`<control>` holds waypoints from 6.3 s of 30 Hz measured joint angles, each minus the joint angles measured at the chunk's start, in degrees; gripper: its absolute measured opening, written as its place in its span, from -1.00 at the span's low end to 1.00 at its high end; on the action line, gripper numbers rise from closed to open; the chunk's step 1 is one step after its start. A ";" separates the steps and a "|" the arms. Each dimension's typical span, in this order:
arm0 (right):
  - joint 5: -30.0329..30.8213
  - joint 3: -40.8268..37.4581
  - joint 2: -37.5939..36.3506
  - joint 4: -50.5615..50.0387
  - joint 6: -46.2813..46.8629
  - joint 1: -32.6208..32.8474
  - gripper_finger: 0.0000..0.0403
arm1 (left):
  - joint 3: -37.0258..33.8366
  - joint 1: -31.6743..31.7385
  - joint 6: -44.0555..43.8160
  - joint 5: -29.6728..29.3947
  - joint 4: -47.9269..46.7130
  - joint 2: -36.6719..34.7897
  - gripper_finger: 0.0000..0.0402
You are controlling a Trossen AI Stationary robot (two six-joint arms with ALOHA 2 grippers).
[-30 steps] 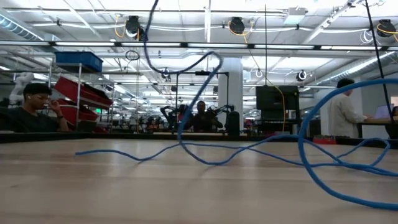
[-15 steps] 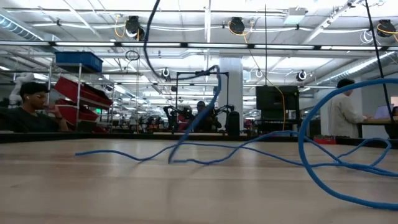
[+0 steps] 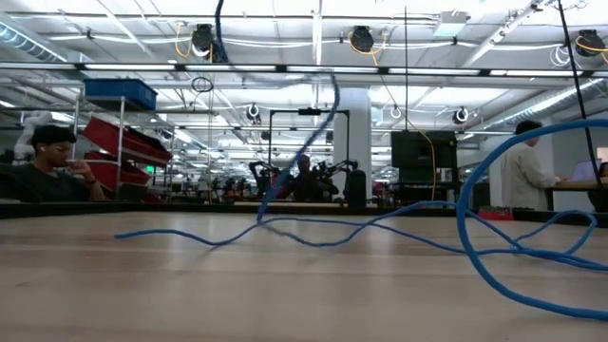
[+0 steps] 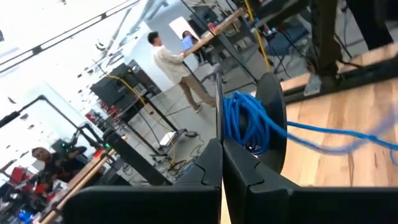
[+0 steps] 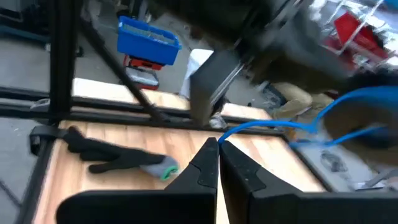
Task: Coil cords
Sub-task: Uncoil the blue wire from the black spool
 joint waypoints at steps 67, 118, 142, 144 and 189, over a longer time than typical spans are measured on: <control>-13.64 0.07 -5.61 -44.26 29.49 -1.02 -0.70 | -0.04 -13.46 39.81 12.56 13.71 -2.12 -1.00; 21.97 -0.02 12.96 19.19 -6.52 1.17 -0.41 | -0.02 -11.37 32.65 1.17 27.92 -3.15 -1.00; 18.04 -0.02 12.94 39.19 -39.50 -3.07 -0.41 | -0.02 -11.34 32.38 3.61 28.11 -3.15 -1.00; 18.14 -0.02 12.94 39.14 -39.55 -3.38 -0.41 | 0.00 -11.36 32.38 3.61 28.09 -3.15 -1.00; 21.68 -0.02 12.94 29.64 -25.57 -5.37 -0.97 | 0.00 -11.34 31.42 3.55 28.08 -3.15 -1.00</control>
